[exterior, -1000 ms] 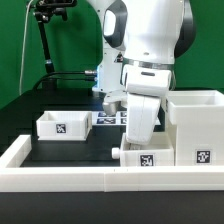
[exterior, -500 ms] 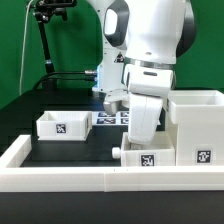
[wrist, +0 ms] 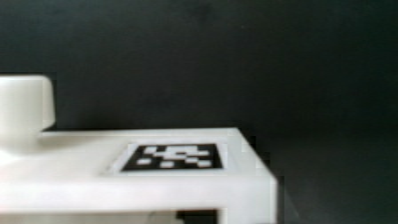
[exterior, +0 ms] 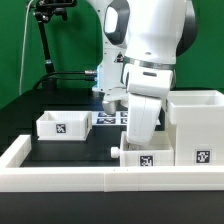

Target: Assemble drawer

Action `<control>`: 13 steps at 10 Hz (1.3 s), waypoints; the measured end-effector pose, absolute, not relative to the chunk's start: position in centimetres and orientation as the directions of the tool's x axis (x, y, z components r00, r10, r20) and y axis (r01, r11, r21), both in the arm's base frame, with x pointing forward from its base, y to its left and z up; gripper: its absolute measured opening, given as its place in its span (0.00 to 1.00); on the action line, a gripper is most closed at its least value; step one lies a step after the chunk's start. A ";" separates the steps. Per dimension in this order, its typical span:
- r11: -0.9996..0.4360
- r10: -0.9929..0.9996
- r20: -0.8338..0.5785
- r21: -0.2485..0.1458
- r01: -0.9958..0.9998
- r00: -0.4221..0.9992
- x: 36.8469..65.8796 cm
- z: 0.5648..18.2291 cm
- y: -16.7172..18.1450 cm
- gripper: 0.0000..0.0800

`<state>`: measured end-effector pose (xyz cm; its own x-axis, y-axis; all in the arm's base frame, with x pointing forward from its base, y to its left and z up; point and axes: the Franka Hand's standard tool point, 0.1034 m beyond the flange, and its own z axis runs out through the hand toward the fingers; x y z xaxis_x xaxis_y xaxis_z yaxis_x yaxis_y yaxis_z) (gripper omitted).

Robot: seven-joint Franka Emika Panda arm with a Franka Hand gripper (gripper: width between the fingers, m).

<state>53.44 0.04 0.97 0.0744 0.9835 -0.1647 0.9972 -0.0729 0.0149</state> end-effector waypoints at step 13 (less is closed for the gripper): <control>-0.050 0.985 -0.167 0.013 0.999 0.051 53.5 1.0 0.3 0.06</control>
Offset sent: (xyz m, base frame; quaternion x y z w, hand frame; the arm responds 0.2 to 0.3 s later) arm -0.0041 0.0108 -0.0025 0.0094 -0.0288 -0.0948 0.9950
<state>53.45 0.25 0.95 0.0514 0.9846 -0.1670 0.9987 -0.0500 0.0127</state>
